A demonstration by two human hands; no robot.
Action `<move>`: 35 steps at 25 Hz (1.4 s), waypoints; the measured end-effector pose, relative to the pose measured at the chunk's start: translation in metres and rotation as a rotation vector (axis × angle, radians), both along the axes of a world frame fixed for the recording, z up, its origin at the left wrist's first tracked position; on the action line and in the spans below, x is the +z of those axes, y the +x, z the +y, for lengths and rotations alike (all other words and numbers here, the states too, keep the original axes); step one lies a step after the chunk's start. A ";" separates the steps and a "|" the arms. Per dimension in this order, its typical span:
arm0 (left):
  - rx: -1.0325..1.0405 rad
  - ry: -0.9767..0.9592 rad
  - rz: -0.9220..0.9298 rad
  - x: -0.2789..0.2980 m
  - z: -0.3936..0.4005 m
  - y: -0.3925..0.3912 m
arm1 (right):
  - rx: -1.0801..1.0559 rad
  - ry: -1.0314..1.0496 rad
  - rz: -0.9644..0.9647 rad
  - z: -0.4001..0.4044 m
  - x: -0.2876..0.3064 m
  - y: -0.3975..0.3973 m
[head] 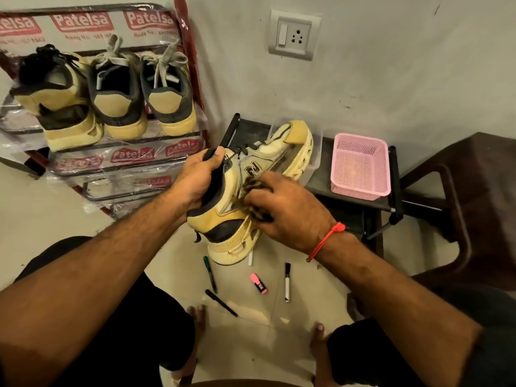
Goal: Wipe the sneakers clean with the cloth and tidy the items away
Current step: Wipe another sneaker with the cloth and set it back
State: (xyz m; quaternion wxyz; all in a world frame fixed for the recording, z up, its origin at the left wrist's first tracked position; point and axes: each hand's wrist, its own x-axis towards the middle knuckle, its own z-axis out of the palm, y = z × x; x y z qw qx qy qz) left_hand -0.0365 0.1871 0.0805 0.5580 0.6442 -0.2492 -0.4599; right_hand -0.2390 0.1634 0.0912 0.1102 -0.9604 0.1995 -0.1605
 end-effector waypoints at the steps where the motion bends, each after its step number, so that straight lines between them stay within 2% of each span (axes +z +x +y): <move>1: -0.019 -0.002 -0.034 -0.001 0.001 0.001 | 0.023 0.039 0.003 0.002 0.001 0.001; 4: -0.075 -0.004 -0.096 -0.001 0.003 0.001 | -0.186 0.263 -0.283 -0.021 0.017 -0.006; 6: -0.096 -0.015 -0.085 0.000 0.003 -0.002 | -0.334 0.332 -0.454 -0.038 0.030 -0.018; 7: -0.110 -0.018 -0.082 0.001 0.003 -0.005 | -0.372 0.264 -0.451 -0.043 0.032 -0.023; 8: -0.119 -0.015 -0.086 0.001 0.002 -0.006 | -0.374 0.110 -0.398 -0.046 0.030 -0.025; 10: -0.119 0.000 -0.098 0.000 0.001 -0.008 | -0.266 -0.237 -0.258 -0.048 0.019 -0.024; 11: -0.111 0.003 -0.097 0.000 0.001 -0.008 | -0.197 -0.315 -0.191 -0.046 0.012 -0.020; 14: -0.056 0.006 -0.061 0.000 0.002 -0.006 | -0.010 -0.215 -0.050 -0.030 -0.005 -0.003; 17: -0.006 -0.010 0.008 -0.001 0.002 0.001 | 0.081 -0.125 -0.035 -0.014 -0.013 0.003; 20: 0.019 -0.014 0.081 0.001 0.002 0.006 | -0.053 0.031 -0.126 -0.017 -0.013 0.002; 23: 0.001 -0.019 0.064 0.003 0.003 0.004 | -0.263 0.098 -0.099 -0.022 -0.011 0.000; 28: 0.026 0.022 0.009 0.003 0.005 0.003 | -0.226 0.186 -0.033 -0.021 -0.007 -0.006; 30: 0.072 0.015 0.025 0.005 0.004 0.005 | -0.093 0.138 -0.017 -0.018 -0.005 -0.008; 33: 0.092 0.021 0.001 0.005 0.001 0.009 | 0.121 -0.075 0.061 -0.011 -0.006 -0.009; 35: 0.043 0.028 0.001 0.004 0.000 0.011 | 0.018 -0.182 0.003 -0.031 0.002 -0.017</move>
